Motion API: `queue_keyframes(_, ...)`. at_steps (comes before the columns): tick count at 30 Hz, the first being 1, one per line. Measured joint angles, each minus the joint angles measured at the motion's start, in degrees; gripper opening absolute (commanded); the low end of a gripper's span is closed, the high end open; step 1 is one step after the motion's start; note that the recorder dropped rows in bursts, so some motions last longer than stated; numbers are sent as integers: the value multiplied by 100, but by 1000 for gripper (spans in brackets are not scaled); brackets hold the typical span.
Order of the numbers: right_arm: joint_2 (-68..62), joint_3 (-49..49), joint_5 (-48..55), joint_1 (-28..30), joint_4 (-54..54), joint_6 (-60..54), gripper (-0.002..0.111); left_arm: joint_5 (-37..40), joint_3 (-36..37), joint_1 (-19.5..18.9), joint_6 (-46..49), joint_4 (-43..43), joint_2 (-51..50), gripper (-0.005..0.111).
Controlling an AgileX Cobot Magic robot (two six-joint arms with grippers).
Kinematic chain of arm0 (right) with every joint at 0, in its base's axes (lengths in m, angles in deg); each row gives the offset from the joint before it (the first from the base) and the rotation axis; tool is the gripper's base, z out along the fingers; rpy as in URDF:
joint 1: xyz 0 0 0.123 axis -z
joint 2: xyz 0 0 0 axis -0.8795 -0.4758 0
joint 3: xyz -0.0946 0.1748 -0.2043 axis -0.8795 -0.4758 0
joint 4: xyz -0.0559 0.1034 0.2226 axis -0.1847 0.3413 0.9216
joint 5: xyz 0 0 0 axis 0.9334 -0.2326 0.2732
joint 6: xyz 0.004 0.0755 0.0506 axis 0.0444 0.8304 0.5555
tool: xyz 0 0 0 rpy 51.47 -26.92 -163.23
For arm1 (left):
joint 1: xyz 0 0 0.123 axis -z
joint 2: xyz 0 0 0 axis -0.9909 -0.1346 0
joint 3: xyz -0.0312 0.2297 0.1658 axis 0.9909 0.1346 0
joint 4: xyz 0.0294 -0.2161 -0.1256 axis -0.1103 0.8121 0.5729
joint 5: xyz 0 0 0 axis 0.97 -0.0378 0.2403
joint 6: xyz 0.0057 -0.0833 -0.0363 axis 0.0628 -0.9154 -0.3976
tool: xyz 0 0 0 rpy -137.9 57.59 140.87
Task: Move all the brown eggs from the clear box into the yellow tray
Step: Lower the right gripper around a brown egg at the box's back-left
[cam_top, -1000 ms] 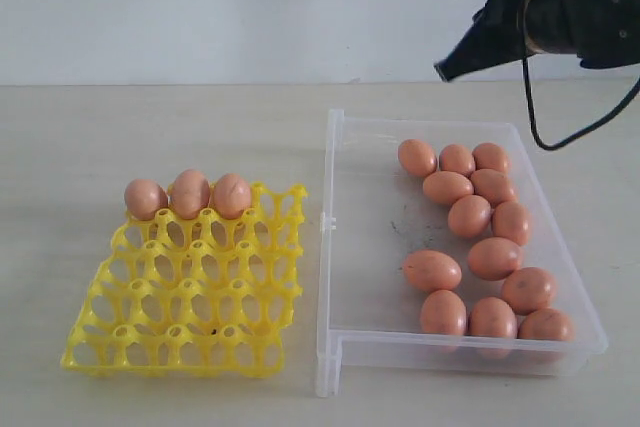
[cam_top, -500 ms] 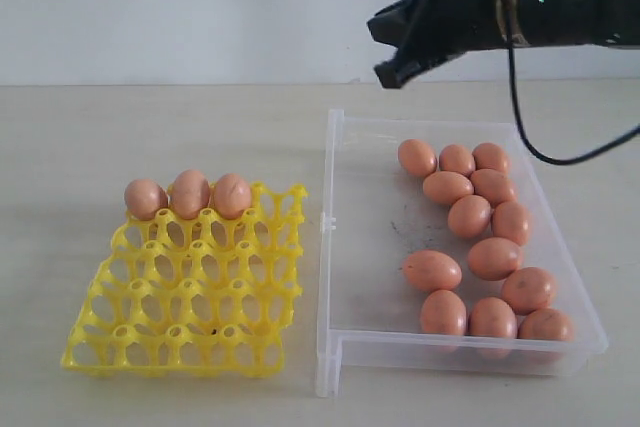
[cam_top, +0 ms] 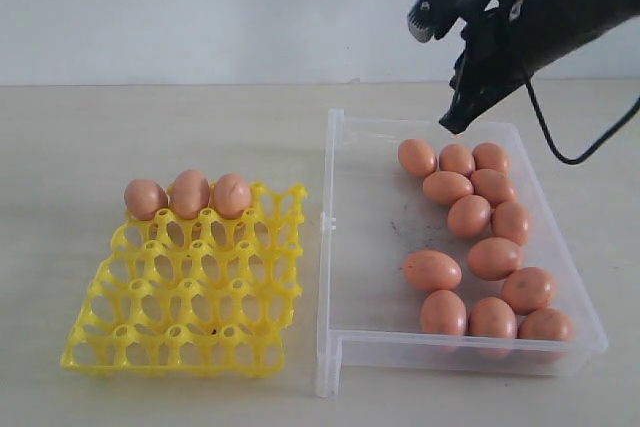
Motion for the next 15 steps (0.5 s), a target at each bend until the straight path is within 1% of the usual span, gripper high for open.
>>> queue_keyframes(2,-326,528,1163,0,704,-600,0,0,0,0,0,0,0,4)
queue_keyframes(4,-711,1015,2224,-40,1176,-917,0,0,0,0,0,0,0,4)
queue_keyframes(5,-853,1178,2599,-66,1203,-981,3,0,0,0,0,0,0,4)
queue_keyframes(7,-1151,1485,3087,-174,959,-992,12,0,0,0,0,0,0,4)
queue_keyframes(8,-1238,1584,3203,-219,683,-970,22,0,0,0,0,0,0,4)
queue_keyframes(10,-1395,1682,3336,-317,0,-810,37,0,0,0,0,0,0,4)
queue_keyframes(11,-1441,1686,3337,-343,-206,-739,47,0,0,0,0,0,0,4)
queue_keyframes(12,-1460,1694,3293,-376,-440,-698,52,0,0,0,0,0,0,4)
queue_keyframes(13,-1487,1700,3228,-373,-528,-664,55,0,0,0,0,0,0,4)
queue_keyframes(15,-1499,1724,3032,-390,-669,-576,54,0,0,0,0,0,0,4)
